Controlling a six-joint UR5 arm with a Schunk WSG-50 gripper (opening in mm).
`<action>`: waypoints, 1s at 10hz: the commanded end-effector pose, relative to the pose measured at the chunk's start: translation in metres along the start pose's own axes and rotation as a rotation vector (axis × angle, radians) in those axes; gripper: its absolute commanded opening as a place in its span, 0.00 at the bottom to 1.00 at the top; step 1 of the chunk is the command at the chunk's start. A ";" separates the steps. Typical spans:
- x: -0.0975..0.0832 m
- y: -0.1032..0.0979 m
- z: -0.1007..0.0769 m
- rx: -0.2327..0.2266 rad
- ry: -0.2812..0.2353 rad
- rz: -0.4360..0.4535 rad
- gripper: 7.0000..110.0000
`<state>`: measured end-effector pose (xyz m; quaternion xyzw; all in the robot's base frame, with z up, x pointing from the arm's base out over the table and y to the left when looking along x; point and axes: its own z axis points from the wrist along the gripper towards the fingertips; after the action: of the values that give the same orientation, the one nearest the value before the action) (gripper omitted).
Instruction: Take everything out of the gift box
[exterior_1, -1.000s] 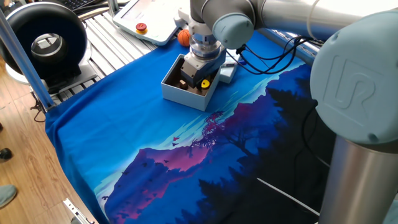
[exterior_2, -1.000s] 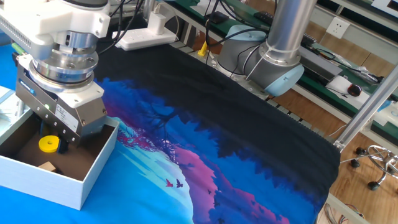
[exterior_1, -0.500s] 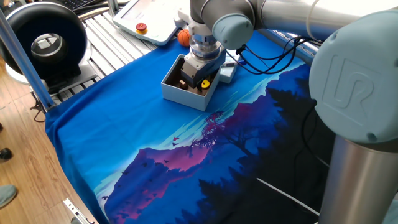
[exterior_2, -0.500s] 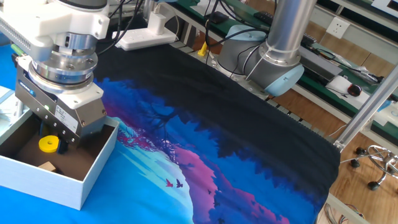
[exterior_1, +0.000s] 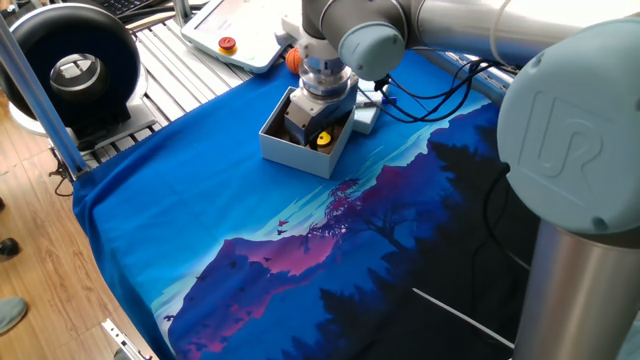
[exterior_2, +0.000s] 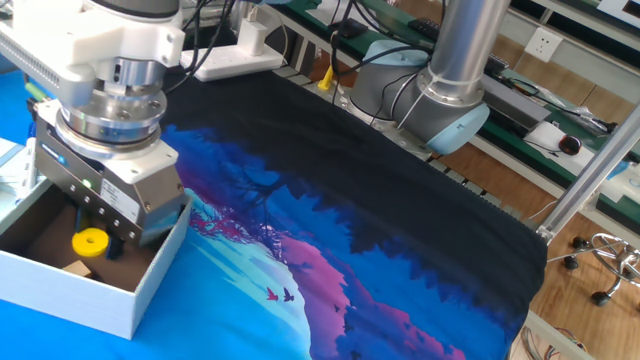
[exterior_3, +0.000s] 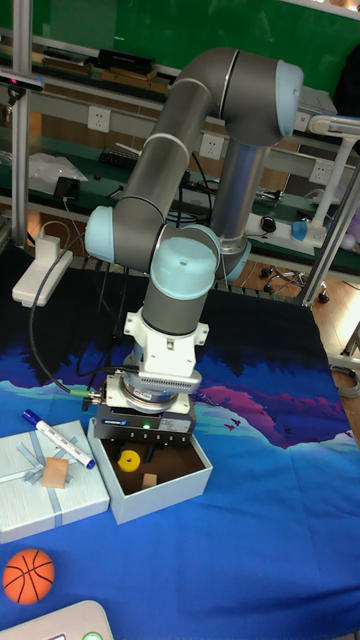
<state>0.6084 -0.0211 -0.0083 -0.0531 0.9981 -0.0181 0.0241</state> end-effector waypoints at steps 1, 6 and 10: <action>-0.001 0.010 -0.007 -0.038 0.000 -0.018 0.36; -0.010 -0.004 -0.003 -0.022 -0.023 -0.043 0.36; -0.010 0.002 -0.005 -0.044 -0.025 -0.068 0.36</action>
<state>0.6163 -0.0216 -0.0040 -0.0848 0.9959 -0.0069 0.0317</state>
